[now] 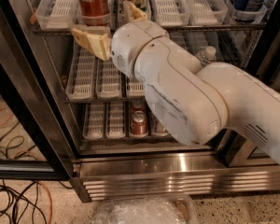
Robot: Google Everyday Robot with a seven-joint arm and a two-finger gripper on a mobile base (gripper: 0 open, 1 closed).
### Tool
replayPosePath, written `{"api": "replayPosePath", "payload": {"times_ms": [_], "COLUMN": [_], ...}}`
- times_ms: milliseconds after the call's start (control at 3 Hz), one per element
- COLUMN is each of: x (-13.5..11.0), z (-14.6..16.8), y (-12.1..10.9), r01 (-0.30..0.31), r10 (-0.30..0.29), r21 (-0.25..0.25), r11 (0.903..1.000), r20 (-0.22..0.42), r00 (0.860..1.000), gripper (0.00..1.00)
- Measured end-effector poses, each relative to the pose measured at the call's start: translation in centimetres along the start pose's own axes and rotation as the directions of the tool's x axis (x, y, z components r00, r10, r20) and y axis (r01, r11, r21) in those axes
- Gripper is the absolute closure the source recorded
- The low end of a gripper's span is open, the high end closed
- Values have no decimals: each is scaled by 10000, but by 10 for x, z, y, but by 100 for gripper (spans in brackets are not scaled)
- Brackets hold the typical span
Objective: Pick coke can from top shelf of fridge
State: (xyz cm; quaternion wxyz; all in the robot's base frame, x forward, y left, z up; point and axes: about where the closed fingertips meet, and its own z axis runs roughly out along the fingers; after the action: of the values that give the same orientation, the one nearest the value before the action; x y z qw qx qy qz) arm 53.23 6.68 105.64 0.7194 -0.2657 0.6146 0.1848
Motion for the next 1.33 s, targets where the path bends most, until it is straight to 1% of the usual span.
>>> {"api": "replayPosePath", "payload": {"times_ms": [333,667,1333], "x": [0,-1,-1], "z": [11,20,33], "y": [-4,-5,-8], "r01": [-369,-516,-510], "r10": [370,518,511], "r21": [-134,-252,-312], "r11": [9992,9984,9982], "r20": [62,75,28], "r00": [9993,9986,9987], "gripper": [25,26,27]}}
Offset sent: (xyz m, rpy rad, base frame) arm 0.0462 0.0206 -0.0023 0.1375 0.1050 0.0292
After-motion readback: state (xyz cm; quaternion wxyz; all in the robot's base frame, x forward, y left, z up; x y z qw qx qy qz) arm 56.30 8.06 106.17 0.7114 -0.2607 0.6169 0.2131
